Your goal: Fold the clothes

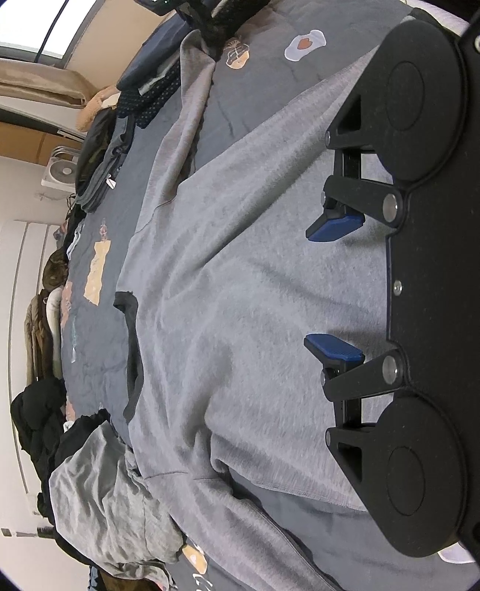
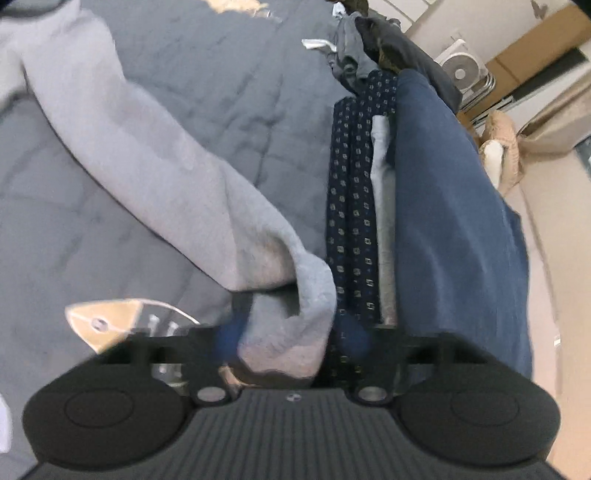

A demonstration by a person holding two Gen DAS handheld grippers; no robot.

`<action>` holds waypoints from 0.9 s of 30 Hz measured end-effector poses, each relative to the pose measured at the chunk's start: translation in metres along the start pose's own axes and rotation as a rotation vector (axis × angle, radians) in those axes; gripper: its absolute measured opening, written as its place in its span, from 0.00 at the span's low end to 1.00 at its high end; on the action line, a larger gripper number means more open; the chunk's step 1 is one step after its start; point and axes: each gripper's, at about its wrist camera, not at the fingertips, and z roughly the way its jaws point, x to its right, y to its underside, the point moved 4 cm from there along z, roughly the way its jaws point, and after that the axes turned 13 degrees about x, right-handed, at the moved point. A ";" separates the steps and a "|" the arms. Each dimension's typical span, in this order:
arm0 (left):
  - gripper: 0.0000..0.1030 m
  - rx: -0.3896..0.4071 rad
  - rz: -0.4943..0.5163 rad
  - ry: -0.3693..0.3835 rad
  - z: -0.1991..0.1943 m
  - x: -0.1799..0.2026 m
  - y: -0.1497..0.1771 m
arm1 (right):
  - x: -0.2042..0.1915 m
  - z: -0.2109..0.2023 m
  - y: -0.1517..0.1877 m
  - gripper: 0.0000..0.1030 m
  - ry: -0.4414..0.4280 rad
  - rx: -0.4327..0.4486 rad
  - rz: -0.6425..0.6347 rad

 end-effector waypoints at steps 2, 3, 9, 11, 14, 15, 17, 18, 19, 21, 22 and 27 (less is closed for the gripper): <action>0.53 0.000 -0.001 0.003 0.000 0.000 0.000 | 0.000 -0.009 -0.007 0.05 0.061 0.036 -0.096; 0.53 0.001 -0.001 0.005 0.000 0.001 0.000 | -0.001 -0.017 -0.011 0.05 0.112 0.069 -0.198; 0.53 0.001 0.010 0.010 0.000 0.005 0.001 | -0.003 -0.067 -0.036 0.05 0.485 0.301 -0.885; 0.53 0.004 0.016 0.011 -0.001 0.007 0.001 | 0.007 -0.066 -0.033 0.05 0.548 0.306 -0.996; 0.53 0.009 0.017 0.016 -0.002 0.009 0.000 | 0.026 -0.049 -0.021 0.09 0.546 0.207 -1.018; 0.53 0.010 0.016 0.017 -0.002 0.010 -0.001 | 0.033 -0.040 -0.015 0.11 0.527 0.157 -0.985; 0.53 0.012 0.013 0.020 -0.003 0.010 -0.002 | 0.045 -0.023 -0.002 0.17 0.488 0.057 -0.918; 0.53 0.015 0.010 0.026 -0.003 0.010 -0.002 | 0.053 -0.017 0.002 0.22 0.455 0.013 -0.845; 0.53 0.018 0.008 0.035 -0.003 0.011 -0.003 | 0.062 -0.018 0.001 0.29 0.394 -0.015 -0.680; 0.53 0.024 0.009 0.063 -0.003 0.014 -0.003 | 0.080 -0.028 -0.003 0.39 0.320 -0.016 -0.409; 0.53 0.028 0.009 0.082 -0.004 0.016 -0.003 | 0.086 -0.036 -0.004 0.44 0.289 -0.004 -0.300; 0.53 0.115 0.009 0.287 -0.021 0.044 -0.011 | 0.093 -0.080 -0.013 0.56 0.127 0.134 0.059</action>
